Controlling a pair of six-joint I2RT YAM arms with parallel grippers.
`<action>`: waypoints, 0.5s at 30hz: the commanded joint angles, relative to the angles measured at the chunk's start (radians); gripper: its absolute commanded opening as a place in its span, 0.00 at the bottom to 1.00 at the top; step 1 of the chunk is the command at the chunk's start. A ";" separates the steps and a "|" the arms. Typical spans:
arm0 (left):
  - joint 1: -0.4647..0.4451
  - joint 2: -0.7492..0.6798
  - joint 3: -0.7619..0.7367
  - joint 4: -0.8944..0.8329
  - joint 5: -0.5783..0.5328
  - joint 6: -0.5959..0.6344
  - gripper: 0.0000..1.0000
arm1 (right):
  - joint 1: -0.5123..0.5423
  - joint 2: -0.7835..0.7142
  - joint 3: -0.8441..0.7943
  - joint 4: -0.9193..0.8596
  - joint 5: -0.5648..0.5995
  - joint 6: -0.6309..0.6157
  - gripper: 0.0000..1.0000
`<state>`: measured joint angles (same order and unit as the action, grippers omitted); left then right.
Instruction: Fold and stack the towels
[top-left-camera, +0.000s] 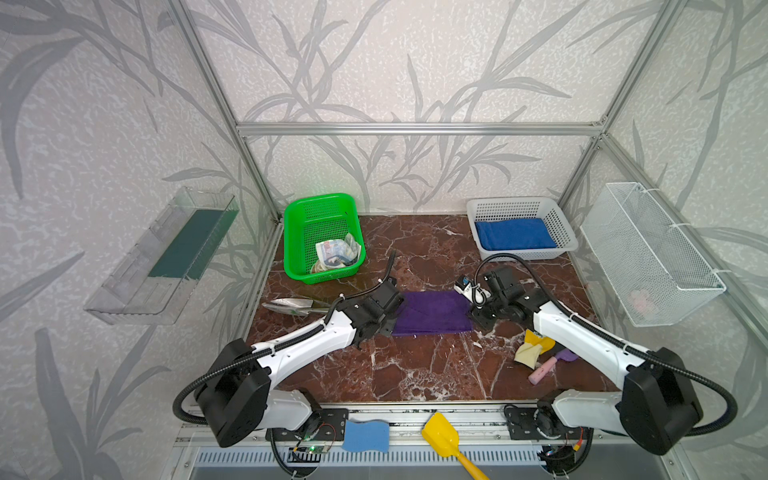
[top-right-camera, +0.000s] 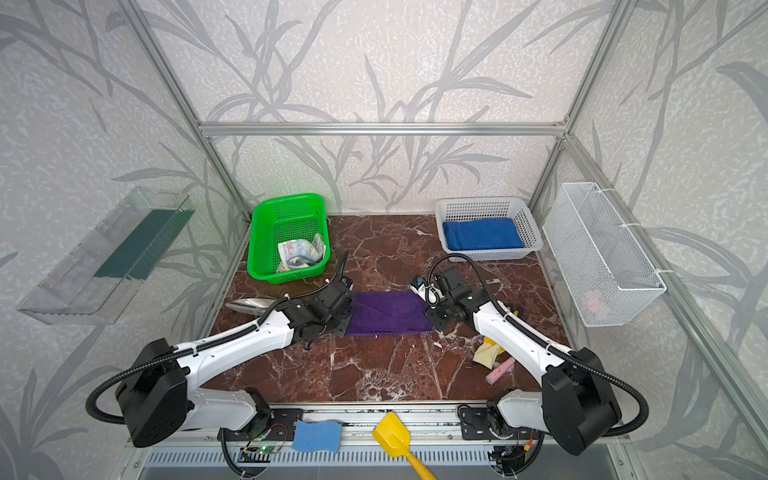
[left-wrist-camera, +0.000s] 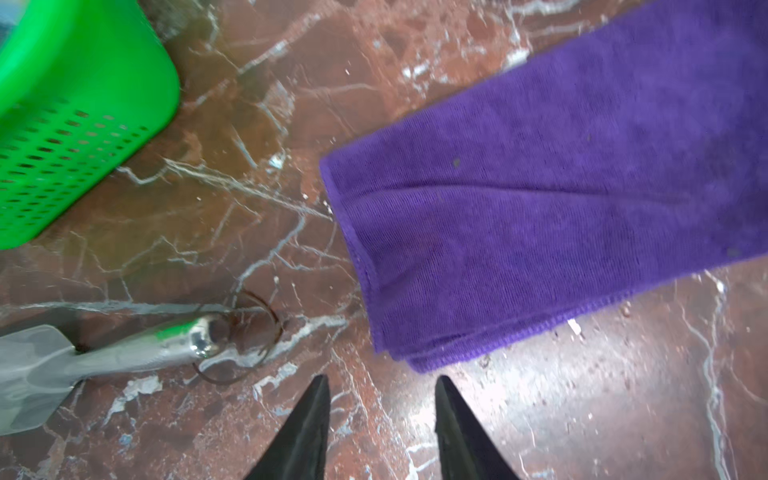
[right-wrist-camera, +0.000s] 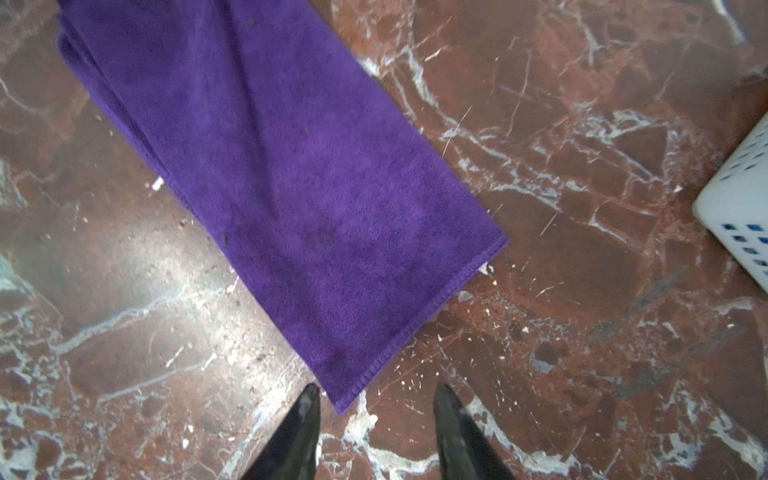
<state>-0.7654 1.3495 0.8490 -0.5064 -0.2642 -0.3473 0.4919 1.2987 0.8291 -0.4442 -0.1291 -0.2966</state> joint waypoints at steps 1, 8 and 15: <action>0.003 0.017 0.019 -0.002 -0.046 -0.084 0.47 | 0.004 -0.003 0.002 0.038 -0.033 0.120 0.46; 0.029 0.085 0.004 0.030 0.024 -0.168 0.48 | 0.003 0.032 0.013 0.050 -0.101 0.168 0.44; 0.090 0.124 -0.008 0.118 0.111 -0.207 0.48 | 0.003 0.100 0.044 0.043 -0.115 0.175 0.42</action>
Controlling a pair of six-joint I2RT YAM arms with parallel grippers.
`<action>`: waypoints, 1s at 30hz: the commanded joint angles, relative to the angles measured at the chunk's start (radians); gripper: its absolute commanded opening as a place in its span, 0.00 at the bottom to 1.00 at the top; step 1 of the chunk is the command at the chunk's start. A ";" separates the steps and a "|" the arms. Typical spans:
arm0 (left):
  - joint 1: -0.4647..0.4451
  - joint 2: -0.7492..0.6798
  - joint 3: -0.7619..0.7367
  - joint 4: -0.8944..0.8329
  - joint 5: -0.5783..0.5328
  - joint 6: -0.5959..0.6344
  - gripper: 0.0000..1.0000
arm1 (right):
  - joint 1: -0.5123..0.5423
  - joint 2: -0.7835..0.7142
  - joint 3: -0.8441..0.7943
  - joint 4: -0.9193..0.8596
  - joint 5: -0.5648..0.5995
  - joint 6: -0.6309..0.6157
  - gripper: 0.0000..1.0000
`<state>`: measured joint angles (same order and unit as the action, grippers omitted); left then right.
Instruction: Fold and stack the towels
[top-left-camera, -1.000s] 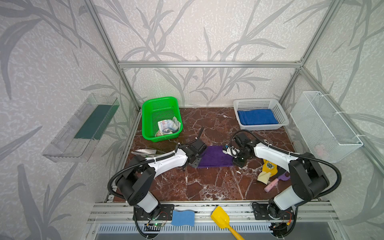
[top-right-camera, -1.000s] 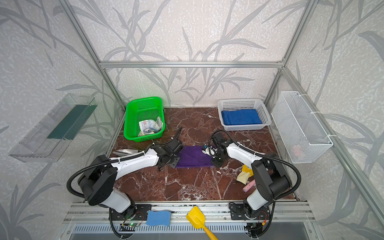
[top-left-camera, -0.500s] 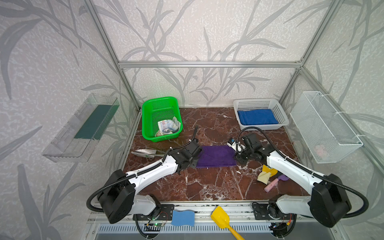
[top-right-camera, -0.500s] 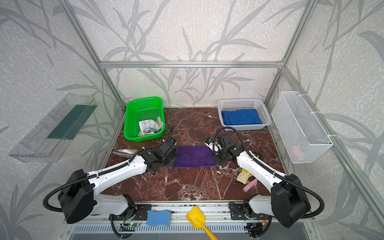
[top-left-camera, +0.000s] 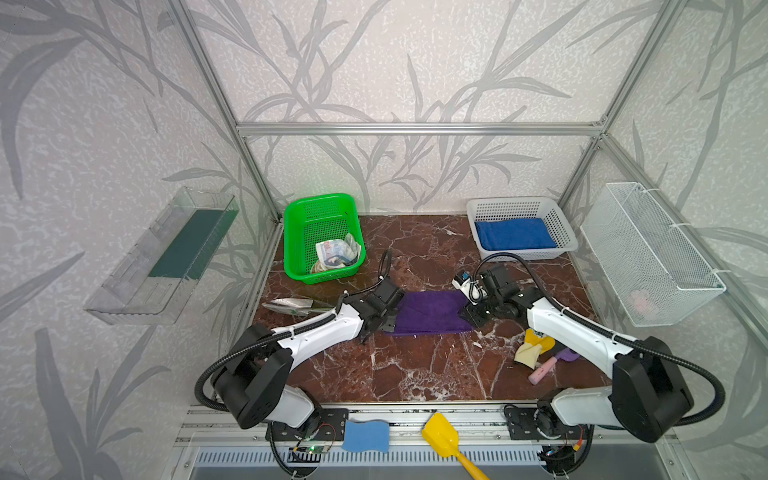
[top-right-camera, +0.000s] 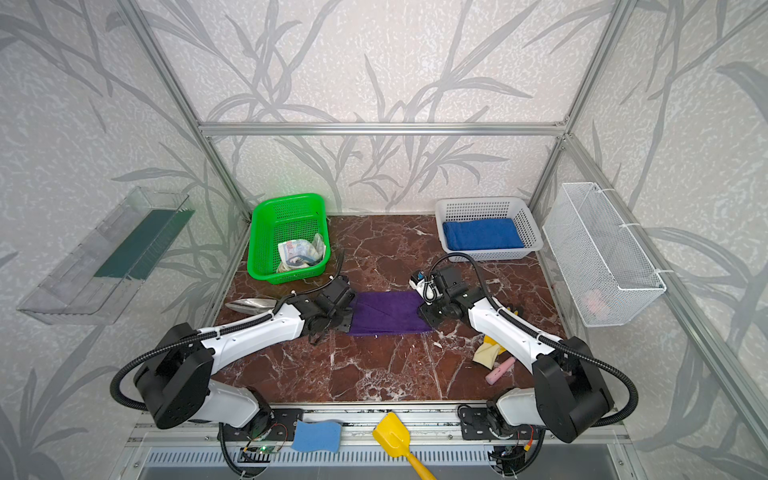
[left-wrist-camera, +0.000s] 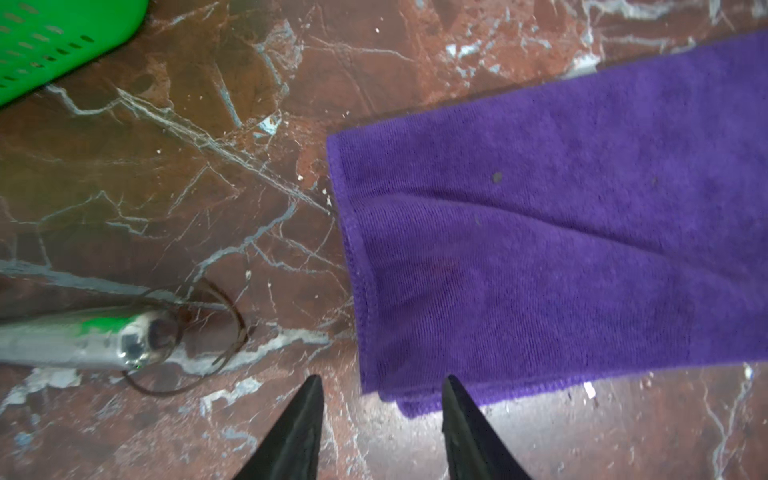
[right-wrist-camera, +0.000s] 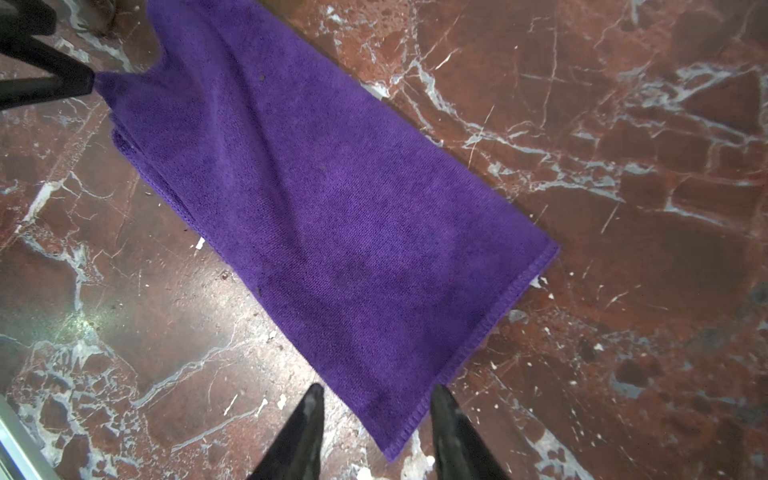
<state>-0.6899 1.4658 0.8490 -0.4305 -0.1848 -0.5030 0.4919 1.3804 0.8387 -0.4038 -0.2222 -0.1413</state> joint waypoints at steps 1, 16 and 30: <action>0.021 0.012 -0.007 0.047 0.042 -0.052 0.48 | 0.005 0.026 0.034 0.003 -0.022 0.019 0.42; 0.039 0.067 0.000 0.024 0.152 -0.092 0.24 | 0.004 0.042 0.030 0.010 -0.011 0.015 0.41; 0.038 -0.011 -0.040 -0.036 0.167 -0.103 0.00 | 0.005 0.059 0.040 -0.026 -0.003 0.020 0.40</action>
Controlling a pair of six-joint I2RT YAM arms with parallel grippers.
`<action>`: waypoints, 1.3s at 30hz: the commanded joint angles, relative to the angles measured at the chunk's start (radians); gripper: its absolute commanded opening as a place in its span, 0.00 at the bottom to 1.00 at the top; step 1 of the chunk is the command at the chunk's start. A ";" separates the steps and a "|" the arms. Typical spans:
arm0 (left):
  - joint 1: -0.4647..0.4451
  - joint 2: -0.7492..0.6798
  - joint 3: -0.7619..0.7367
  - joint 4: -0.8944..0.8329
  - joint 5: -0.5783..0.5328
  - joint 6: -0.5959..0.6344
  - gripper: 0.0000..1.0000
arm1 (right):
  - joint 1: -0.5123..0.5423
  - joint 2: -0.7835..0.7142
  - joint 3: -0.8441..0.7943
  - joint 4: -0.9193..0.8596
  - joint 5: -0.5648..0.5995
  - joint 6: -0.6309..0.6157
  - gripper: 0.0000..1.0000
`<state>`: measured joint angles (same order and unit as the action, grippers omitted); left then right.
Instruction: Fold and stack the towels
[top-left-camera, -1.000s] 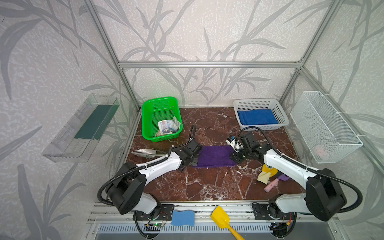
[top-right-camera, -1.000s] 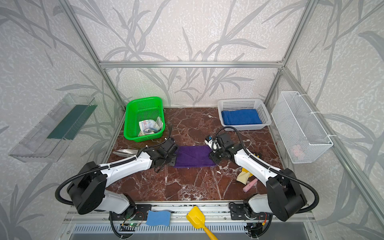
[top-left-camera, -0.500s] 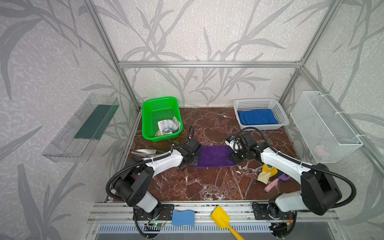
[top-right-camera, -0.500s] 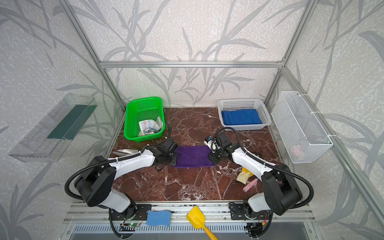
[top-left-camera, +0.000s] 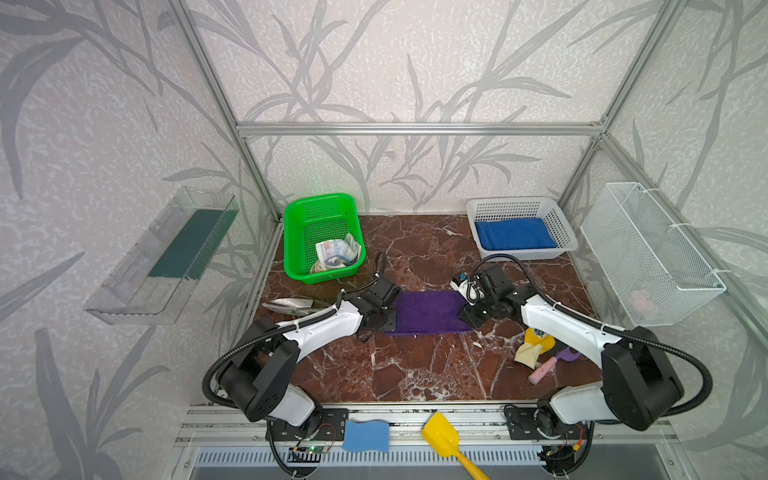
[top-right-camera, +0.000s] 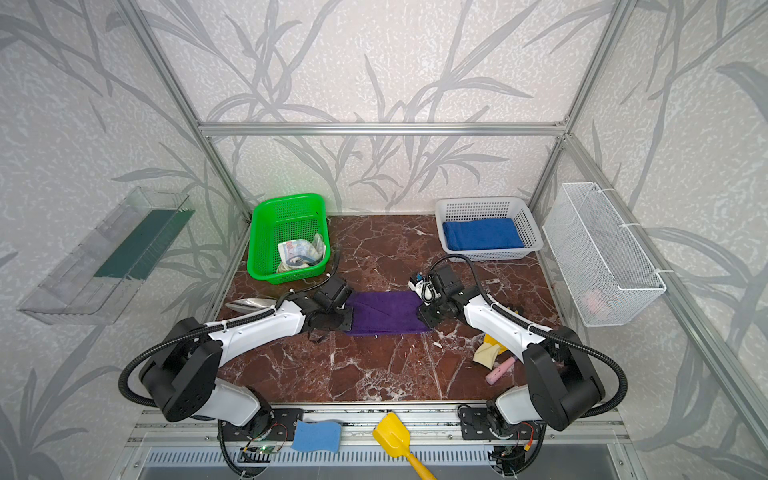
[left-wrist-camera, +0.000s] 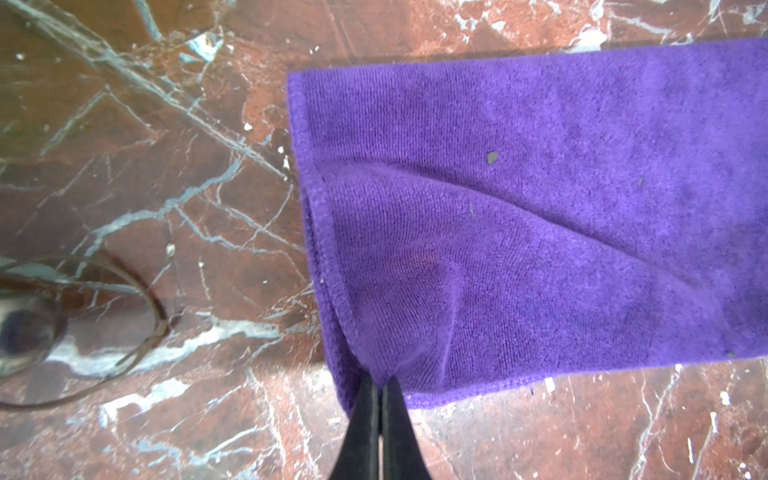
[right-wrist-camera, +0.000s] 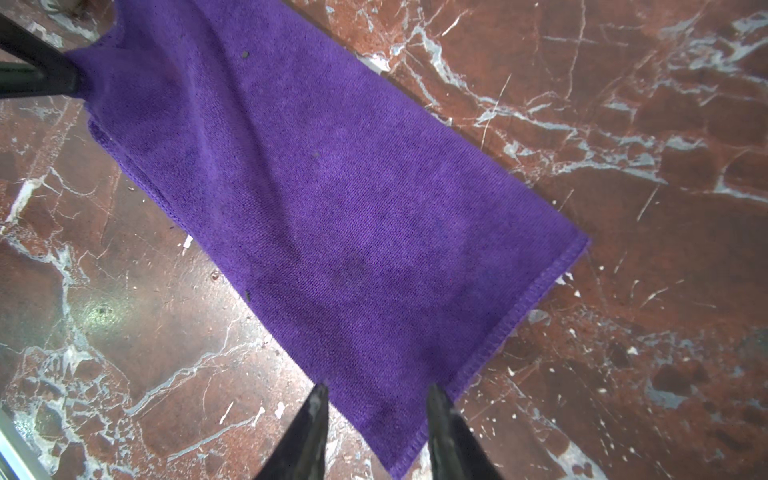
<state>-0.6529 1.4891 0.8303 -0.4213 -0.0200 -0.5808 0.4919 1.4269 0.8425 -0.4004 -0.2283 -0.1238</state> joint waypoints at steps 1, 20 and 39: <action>0.001 -0.041 -0.030 -0.044 0.009 -0.029 0.00 | 0.005 0.020 0.039 -0.035 0.005 0.004 0.39; -0.013 -0.105 -0.097 -0.049 0.049 -0.039 0.00 | 0.004 0.250 0.127 -0.153 0.119 0.064 0.39; -0.018 -0.349 -0.171 -0.107 0.021 -0.042 0.39 | 0.004 0.305 0.158 -0.179 0.143 0.085 0.40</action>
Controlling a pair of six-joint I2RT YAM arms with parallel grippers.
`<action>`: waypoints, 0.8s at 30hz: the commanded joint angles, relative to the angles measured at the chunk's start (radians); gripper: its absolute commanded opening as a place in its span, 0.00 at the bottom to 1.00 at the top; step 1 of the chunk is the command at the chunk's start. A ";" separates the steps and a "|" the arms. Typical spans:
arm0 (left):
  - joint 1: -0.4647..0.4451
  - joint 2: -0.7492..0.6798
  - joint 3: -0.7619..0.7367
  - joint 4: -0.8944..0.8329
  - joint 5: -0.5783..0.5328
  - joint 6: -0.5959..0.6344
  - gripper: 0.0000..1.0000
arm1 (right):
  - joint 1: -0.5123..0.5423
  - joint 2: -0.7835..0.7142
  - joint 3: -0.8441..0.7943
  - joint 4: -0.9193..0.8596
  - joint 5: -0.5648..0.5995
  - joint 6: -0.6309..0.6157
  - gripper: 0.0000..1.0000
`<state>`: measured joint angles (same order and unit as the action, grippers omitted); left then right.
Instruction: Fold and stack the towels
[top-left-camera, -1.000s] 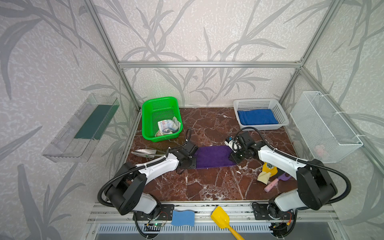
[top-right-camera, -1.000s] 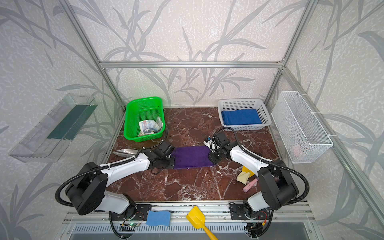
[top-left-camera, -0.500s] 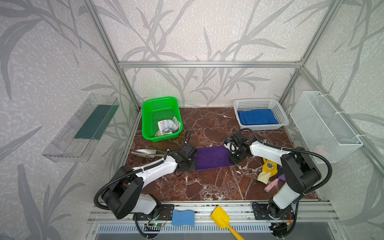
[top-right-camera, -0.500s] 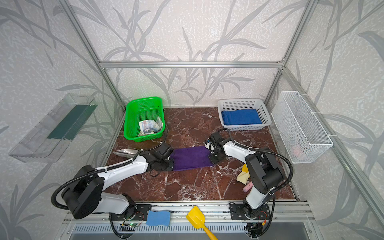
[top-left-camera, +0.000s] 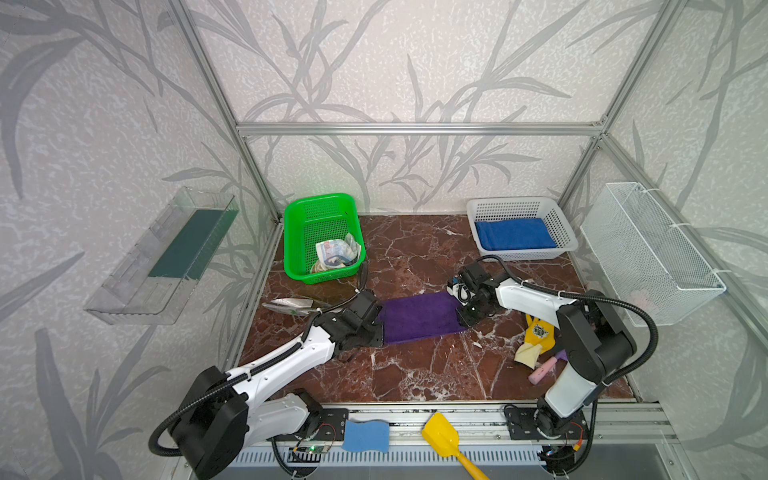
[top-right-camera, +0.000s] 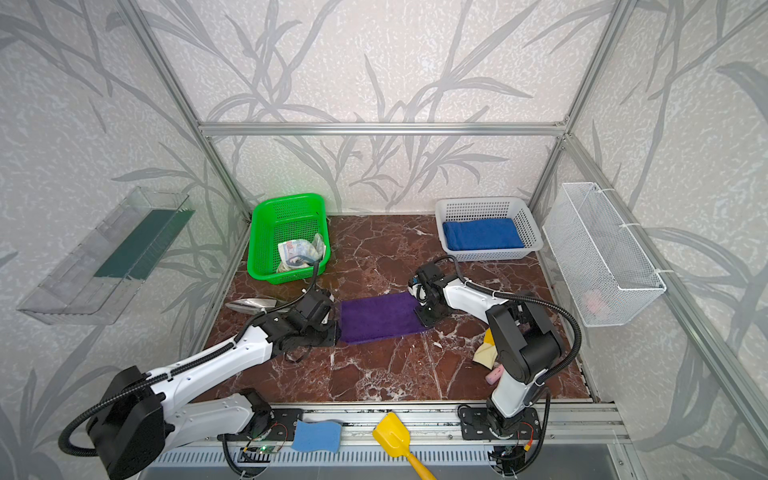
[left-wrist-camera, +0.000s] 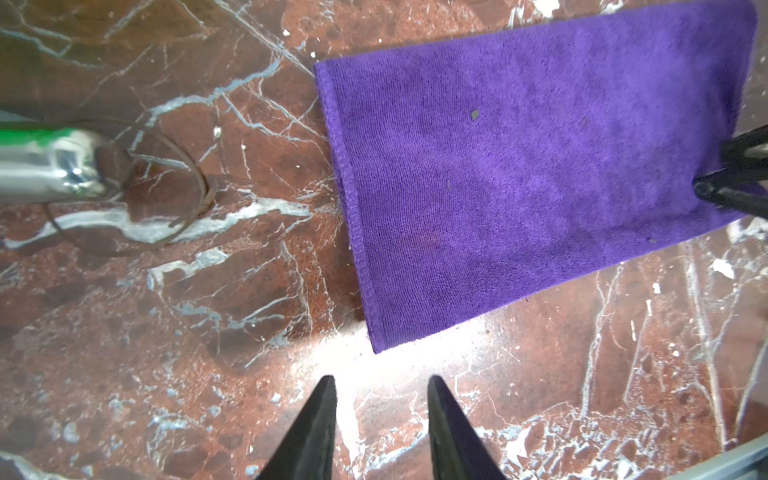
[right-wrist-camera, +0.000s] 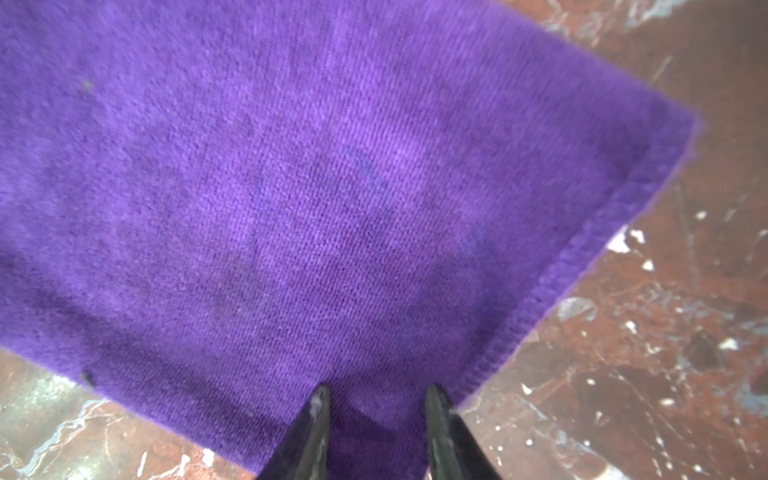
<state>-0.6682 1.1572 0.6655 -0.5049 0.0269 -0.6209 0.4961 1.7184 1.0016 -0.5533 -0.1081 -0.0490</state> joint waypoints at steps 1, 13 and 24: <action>-0.002 -0.017 -0.004 -0.015 -0.034 0.001 0.40 | 0.001 0.010 -0.003 -0.026 0.023 0.010 0.40; -0.003 0.190 0.155 0.140 -0.023 0.055 0.41 | -0.003 -0.165 -0.065 0.084 0.039 0.072 0.47; -0.002 0.324 0.122 0.253 0.065 0.010 0.40 | -0.168 -0.477 -0.298 0.392 -0.057 0.456 0.99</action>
<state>-0.6682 1.4807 0.8078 -0.2909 0.0727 -0.5858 0.3759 1.2812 0.7410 -0.2668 -0.1154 0.2291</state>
